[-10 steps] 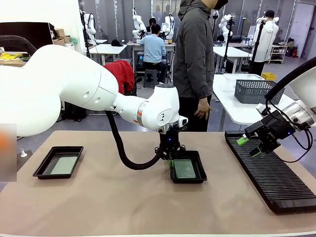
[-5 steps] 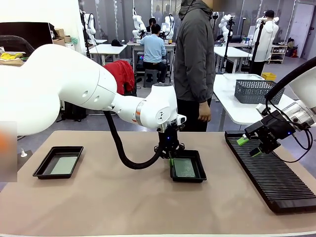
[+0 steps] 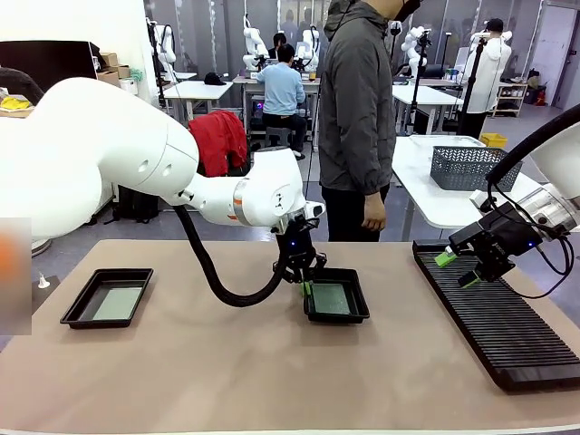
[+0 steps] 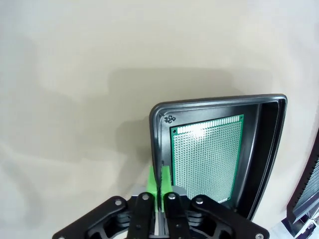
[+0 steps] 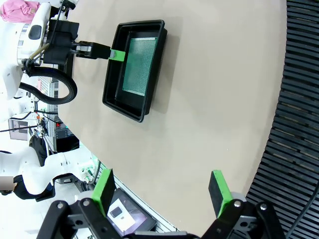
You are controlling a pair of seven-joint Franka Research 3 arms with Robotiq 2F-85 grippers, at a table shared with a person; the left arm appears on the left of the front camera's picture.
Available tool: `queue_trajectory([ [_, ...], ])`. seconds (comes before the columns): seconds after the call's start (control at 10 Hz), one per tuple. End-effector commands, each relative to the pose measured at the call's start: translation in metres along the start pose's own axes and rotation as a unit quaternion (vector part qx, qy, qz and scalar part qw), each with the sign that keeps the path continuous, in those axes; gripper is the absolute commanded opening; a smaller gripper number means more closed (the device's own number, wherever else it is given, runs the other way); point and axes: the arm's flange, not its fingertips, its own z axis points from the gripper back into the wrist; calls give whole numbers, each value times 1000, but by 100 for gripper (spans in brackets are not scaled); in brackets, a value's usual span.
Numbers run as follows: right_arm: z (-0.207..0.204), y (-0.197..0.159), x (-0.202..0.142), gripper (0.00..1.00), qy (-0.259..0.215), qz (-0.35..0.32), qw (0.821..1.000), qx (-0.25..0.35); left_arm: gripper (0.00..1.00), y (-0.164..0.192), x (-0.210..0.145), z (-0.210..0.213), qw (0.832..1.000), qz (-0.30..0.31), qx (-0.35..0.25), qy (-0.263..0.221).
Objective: Inspect and transfer BCBs to ESD trays.
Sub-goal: Pick up the ESD tray and place it on the left side of the table.
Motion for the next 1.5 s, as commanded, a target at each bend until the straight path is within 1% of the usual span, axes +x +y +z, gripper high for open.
queue_trajectory([
  [0.0, -1, 2, -2, 100, -5, -9, 1000, -6, 3, 17, -16, 11, 999, -21, -29, -12],
  [0.2, -1, 2, -2, 100, -5, -9, 1000, -6, 3, 33, -20, 22, 999, -31, -31, -29],
  [0.4, -1, 2, -2, 100, -5, -9, 1000, -6, 3, 59, -22, 35, 998, -43, -36, -38],
  [0.6, -1, 2, -2, 100, -5, -9, 1000, -6, 3, 94, -21, 51, 998, -35, -38, -43],
  [1.0, -1, 2, -2, 100, -5, -9, 1000, -6, 3, 171, -15, 79, 998, -41, -26, -42],
  [1.3, -1, 2, -2, 100, -5, -9, 1000, -6, 3, 220, -17, 86, 998, -42, -21, -38],
  [1.4, -1, 2, -2, 100, -5, -9, 1000, -6, 3, 231, -18, 86, 998, -39, -20, -39],
])
